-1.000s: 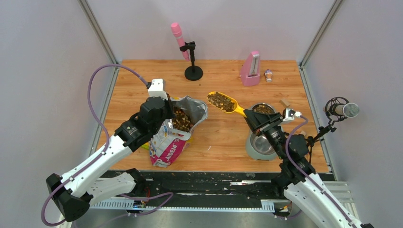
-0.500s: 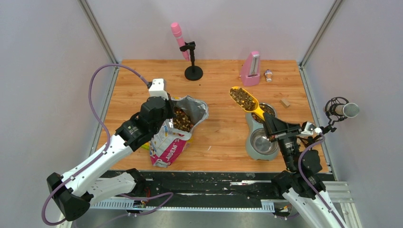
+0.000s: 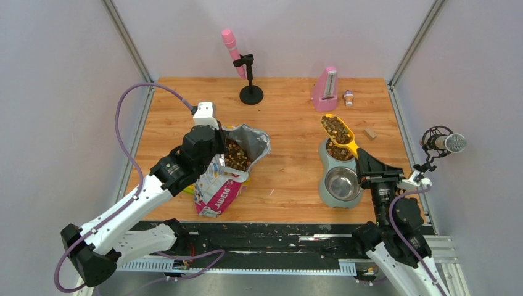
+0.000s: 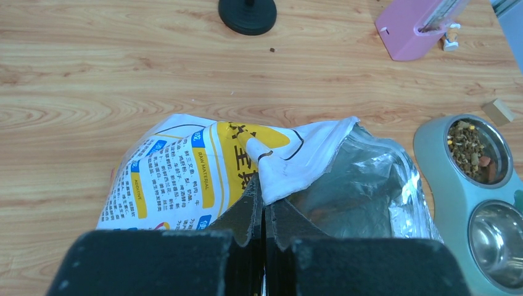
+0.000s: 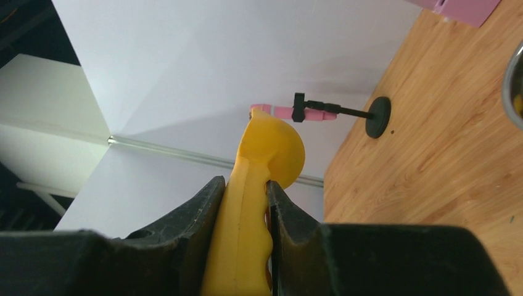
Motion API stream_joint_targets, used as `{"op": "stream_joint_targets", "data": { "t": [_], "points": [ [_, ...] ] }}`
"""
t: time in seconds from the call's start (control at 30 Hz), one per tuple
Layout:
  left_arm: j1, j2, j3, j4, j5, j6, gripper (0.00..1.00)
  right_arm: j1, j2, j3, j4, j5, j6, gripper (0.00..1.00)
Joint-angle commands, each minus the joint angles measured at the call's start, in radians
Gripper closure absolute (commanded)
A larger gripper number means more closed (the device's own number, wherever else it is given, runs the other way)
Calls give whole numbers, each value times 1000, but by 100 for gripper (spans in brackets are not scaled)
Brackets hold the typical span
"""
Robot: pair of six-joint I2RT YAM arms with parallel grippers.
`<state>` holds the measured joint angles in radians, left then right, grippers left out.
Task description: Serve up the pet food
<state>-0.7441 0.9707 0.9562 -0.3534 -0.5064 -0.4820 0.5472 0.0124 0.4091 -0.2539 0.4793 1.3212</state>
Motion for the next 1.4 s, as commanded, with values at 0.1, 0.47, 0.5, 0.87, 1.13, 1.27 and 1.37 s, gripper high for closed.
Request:
{"op": "stream_joint_targets", "data": {
  "t": [0.1, 0.47, 0.5, 0.87, 1.13, 1.27, 1.37],
  "points": [
    [-5, -12, 19, 73, 2, -12, 100, -2, -9, 89, -244, 154, 93, 100],
    [-5, 1, 21, 79, 5, -7, 100, -1, -9, 191, -569, 193, 183, 100],
    [-5, 2, 22, 79, 4, -7, 100, -2, -9, 198, -584, 197, 185, 100],
    [-5, 18, 24, 83, 1, -3, 100, -1, -10, 289, -756, 218, 211, 100],
    [-5, 24, 28, 81, -13, -3, 100, -1, -9, 355, -856, 216, 210, 100],
    [-5, 32, 31, 81, -11, -2, 100, -1, -9, 388, -904, 213, 216, 100],
    [-5, 38, 34, 79, -10, -3, 100, -1, -9, 397, -926, 208, 217, 100]
  ]
}}
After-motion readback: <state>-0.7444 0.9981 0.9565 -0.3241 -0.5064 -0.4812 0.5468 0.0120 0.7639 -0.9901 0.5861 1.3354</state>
